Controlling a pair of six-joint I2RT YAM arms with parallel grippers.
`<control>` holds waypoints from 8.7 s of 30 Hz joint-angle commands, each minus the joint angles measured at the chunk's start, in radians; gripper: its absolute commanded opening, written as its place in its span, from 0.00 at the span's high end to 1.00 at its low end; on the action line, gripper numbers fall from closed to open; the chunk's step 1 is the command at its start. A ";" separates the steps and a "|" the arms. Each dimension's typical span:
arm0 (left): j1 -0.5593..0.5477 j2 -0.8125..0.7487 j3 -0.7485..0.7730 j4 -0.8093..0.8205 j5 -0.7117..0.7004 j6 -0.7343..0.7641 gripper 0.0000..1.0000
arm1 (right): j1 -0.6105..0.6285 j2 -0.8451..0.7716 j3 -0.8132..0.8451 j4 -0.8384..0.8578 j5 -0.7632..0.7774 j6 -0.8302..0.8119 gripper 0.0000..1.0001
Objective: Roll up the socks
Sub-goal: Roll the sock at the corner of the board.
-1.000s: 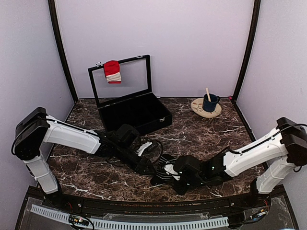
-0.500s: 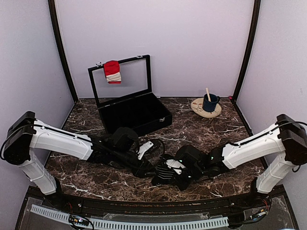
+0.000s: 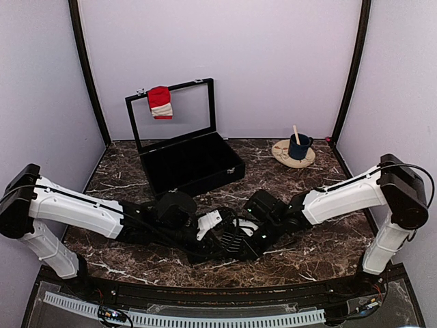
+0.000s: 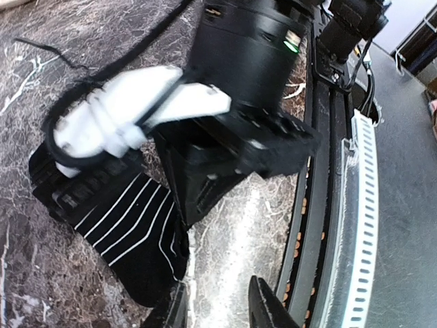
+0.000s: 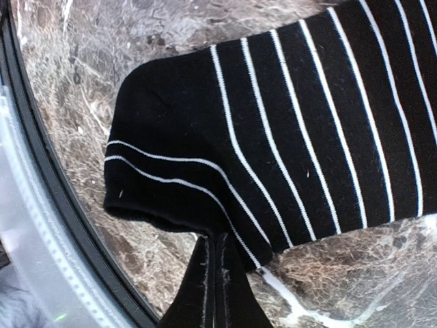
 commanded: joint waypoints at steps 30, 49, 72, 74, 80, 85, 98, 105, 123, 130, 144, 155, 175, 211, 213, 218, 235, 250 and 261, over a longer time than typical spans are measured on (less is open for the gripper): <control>-0.044 0.196 0.095 -0.006 -0.231 0.311 0.71 | -0.140 0.114 0.089 -0.058 -0.368 0.168 1.00; -0.019 0.265 0.121 0.016 -0.240 0.309 0.72 | -0.153 0.110 0.087 -0.100 -0.362 0.158 1.00; 0.091 0.292 0.137 -0.077 0.127 0.272 1.00 | -0.157 0.154 0.140 -0.129 -0.330 0.159 1.00; 0.091 0.294 0.132 -0.078 0.132 0.261 1.00 | -0.158 0.156 0.143 -0.131 -0.324 0.159 1.00; 0.091 0.307 0.127 -0.085 0.118 0.241 1.00 | -0.159 0.152 0.142 -0.151 -0.289 0.154 0.83; 0.091 0.313 0.121 -0.083 0.104 0.222 1.00 | -0.163 0.129 0.121 -0.140 -0.262 0.165 0.73; 0.091 0.344 0.107 -0.077 0.087 0.153 1.00 | -0.183 0.084 0.087 -0.111 -0.188 0.182 0.66; 0.091 0.342 0.087 -0.060 0.070 0.103 1.00 | -0.188 0.055 0.072 -0.096 -0.146 0.181 0.65; 0.091 0.300 0.041 -0.067 0.098 -0.218 1.00 | -0.164 -0.134 -0.048 -0.038 0.213 0.044 0.63; 0.091 0.307 0.049 -0.126 0.146 -0.336 1.00 | -0.048 -0.256 -0.132 0.017 0.394 -0.027 0.64; 0.092 0.313 0.044 -0.154 0.229 -0.480 1.00 | 0.253 -0.343 -0.205 0.070 0.619 -0.146 0.65; 0.094 0.340 0.032 -0.155 0.274 -0.549 1.00 | 0.436 -0.196 -0.132 0.094 0.669 -0.272 0.67; 0.111 0.329 -0.014 -0.117 0.314 -0.575 1.00 | 0.453 -0.018 -0.039 0.149 0.640 -0.455 0.70; 0.166 0.204 -0.092 -0.097 0.275 -0.583 1.00 | 0.365 0.132 0.032 0.127 0.521 -0.502 0.99; 0.168 0.166 -0.092 -0.117 0.225 -0.583 0.97 | 0.360 0.130 0.037 0.119 0.506 -0.499 1.00; 0.172 0.065 -0.088 -0.167 0.104 -0.581 0.85 | 0.334 0.133 0.073 0.080 0.443 -0.484 1.00; 0.169 -0.252 -0.216 -0.187 -0.180 -0.636 0.76 | 0.184 0.264 0.369 -0.206 0.060 -0.437 1.00; 0.012 -0.367 -0.286 -0.168 -0.374 -0.569 0.75 | 0.049 0.420 0.577 -0.372 -0.355 -0.356 1.00; -0.046 -0.349 -0.298 -0.046 -0.311 -0.419 0.73 | -0.029 0.457 0.616 -0.363 -0.499 -0.259 1.00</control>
